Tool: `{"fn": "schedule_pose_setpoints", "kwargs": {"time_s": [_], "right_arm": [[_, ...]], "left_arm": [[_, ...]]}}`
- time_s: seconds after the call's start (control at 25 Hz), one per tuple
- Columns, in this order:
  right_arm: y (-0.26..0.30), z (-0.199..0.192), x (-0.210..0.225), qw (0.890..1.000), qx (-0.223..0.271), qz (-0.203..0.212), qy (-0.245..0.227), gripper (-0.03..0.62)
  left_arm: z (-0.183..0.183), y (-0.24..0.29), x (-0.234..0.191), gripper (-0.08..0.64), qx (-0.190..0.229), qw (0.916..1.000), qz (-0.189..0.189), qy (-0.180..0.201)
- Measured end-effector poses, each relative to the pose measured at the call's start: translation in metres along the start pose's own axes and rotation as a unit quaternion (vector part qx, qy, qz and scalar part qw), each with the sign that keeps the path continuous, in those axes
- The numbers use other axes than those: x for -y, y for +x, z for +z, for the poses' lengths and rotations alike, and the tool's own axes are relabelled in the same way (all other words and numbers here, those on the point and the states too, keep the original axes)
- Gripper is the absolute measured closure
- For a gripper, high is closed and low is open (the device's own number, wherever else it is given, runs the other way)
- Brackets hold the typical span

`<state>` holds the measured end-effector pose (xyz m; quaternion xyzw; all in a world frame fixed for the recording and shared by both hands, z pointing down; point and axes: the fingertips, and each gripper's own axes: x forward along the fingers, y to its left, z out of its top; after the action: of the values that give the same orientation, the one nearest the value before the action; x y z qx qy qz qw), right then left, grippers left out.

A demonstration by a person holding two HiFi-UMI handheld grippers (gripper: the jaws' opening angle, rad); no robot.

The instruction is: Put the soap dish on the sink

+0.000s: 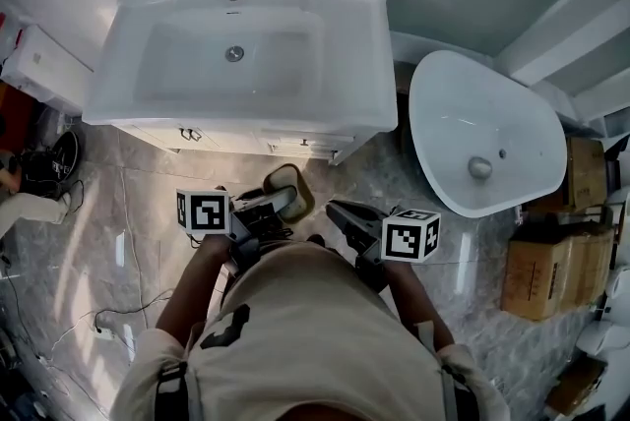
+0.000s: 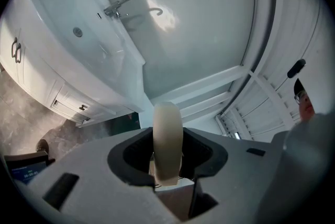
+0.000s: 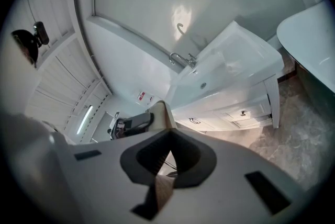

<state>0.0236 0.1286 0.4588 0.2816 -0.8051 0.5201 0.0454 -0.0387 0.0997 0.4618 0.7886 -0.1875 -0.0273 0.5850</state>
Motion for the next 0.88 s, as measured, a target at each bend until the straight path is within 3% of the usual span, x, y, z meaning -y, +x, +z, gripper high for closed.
{"fn": "schedule_pose_setpoints", "kwargs": {"time_s": [0.16,0.88], "right_arm": [[0.019,0.01,-0.005,1.0,-0.006,-0.013,-0.009,0.581],[0.104,0.043,-0.023,0.998,-0.027,-0.053,-0.018,0.581]], "left_arm": [[0.022,-0.01,-0.003,0.399,0.002,0.9998,-0.018,-0.012],[0.116,-0.075,-0.063,0.399,0.021,0.9995,0.011,0.023]]}}
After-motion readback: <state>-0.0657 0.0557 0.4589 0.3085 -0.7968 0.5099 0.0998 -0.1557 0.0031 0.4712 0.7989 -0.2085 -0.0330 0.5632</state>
